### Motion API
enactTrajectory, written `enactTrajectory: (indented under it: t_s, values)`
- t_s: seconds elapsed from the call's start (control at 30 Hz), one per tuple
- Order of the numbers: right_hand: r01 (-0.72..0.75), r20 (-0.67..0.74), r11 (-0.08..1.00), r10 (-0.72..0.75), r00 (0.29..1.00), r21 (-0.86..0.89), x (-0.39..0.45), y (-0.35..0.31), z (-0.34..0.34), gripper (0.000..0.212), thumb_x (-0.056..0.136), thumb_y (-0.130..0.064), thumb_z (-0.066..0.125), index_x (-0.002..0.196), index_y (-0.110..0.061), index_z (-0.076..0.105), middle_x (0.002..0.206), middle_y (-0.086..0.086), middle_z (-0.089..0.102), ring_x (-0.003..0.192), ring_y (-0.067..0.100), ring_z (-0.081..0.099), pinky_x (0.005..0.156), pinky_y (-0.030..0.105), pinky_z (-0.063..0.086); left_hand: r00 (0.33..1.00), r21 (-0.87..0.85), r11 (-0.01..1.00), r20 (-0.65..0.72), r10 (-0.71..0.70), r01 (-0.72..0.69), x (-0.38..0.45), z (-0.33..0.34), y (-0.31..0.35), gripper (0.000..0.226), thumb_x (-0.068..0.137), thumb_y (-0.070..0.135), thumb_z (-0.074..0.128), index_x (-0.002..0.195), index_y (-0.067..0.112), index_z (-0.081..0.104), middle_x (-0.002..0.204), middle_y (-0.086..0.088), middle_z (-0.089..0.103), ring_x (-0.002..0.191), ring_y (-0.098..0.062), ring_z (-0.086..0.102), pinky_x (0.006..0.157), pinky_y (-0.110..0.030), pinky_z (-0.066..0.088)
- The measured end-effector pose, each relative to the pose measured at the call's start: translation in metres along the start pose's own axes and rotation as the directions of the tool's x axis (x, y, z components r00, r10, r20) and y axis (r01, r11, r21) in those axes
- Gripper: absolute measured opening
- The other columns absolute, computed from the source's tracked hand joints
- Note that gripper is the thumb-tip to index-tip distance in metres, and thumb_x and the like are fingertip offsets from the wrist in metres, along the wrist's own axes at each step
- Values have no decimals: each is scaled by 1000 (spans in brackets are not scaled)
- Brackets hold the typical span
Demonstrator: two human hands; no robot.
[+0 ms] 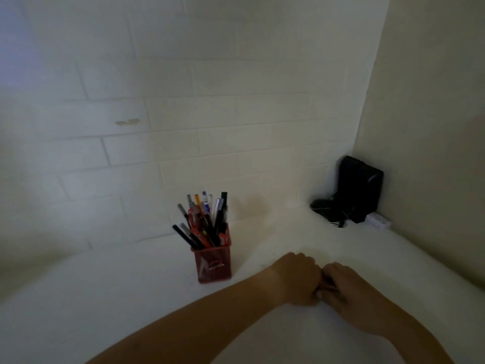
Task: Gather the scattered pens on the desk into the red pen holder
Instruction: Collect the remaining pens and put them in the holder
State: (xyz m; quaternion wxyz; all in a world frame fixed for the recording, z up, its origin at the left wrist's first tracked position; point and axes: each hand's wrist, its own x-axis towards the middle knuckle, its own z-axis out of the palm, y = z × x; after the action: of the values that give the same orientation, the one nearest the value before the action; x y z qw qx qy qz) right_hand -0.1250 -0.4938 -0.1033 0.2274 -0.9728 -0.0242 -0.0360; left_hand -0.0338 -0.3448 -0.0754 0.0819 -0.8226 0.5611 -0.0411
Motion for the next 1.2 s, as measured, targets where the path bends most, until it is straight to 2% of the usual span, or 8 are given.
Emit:
enactTrajectory:
  t_s: [0.4, 0.5, 0.63, 0.73, 0.8, 0.9, 1.1, 1.2]
  values:
    - [14, -127, 989, 5, 992, 146, 20, -74, 7, 7, 105, -25, 40, 101, -20, 43, 65, -6, 52, 49, 5, 49, 52, 20, 36, 894, 340, 926, -448, 9, 162, -49, -24, -40, 40, 81, 24, 66, 119, 12, 61, 124, -13, 63, 117, -30, 58, 111, -52, 38]
    - [-11, -179, 944, 74, 981, 329, 21, -85, 3, 16, 104, -30, 39, 93, -20, 41, 64, 1, 48, 53, 12, 40, 54, 33, 35, 715, 180, 960, -698, -29, 216, -68, -43, -41, 49, 85, 16, 50, 134, 12, 52, 144, -18, 48, 139, -36, 40, 117, -57, 27]
    - [80, -215, 756, 82, 973, 650, 25, -126, -11, 15, 106, -20, 39, 104, -9, 50, 73, -1, 50, 60, 10, 45, 58, 20, 42, 281, -623, 777, -733, -620, 87, -88, -81, -40, 54, 88, 25, 58, 136, 7, 41, 141, -14, 35, 133, -27, 37, 113, -40, 35]
    - [160, -150, 712, -78, 986, 684, 30, -161, -21, 18, 106, -18, 39, 112, -6, 50, 78, 3, 52, 62, 8, 47, 57, 14, 41, 366, -896, 364, -438, -821, -256, -103, -109, -55, 60, 96, 34, 60, 145, 25, 26, 140, -5, 35, 123, -18, 51, 101, -30, 48]
    - [202, -136, 703, -149, 979, 682, 36, -182, -24, 19, 106, -20, 40, 113, -5, 49, 79, 4, 52, 64, 10, 47, 58, 14, 42, 410, -885, 252, -414, -813, -392, -115, -125, -69, 39, 102, 30, 52, 138, 26, 38, 118, -6, 60, 99, -18, 70, 84, -30, 59]
    - [220, -164, 689, -147, 975, 691, 54, -209, -26, 22, 106, -22, 42, 110, -1, 45, 78, 7, 50, 66, 14, 46, 56, 15, 41, 348, -806, 382, -554, -757, -452, -129, -141, -84, 19, 107, 22, 40, 116, 12, 54, 84, -16, 68, 74, -30, 71, 73, -40, 61]
    - [294, -299, 583, -91, 950, 758, 90, -259, -31, 27, 103, -23, 47, 117, 0, 44, 79, 13, 51, 66, 11, 49, 63, 23, 43, 281, -719, 514, -672, -685, -468, -139, -176, -107, 21, 107, 16, 37, 106, 5, 53, 78, -22, 62, 70, -34, 66, 66, -37, 59]
    - [322, -339, 527, -68, 938, 786, 103, -268, -30, 24, 103, -20, 47, 121, -4, 49, 108, 27, 57, 80, 26, 60, 69, 19, 49, 296, -679, 580, -726, -621, -450, -138, -180, -115, 19, 106, 12, 37, 105, 3, 53, 77, -21, 62, 72, -32, 64, 67, -32, 59]
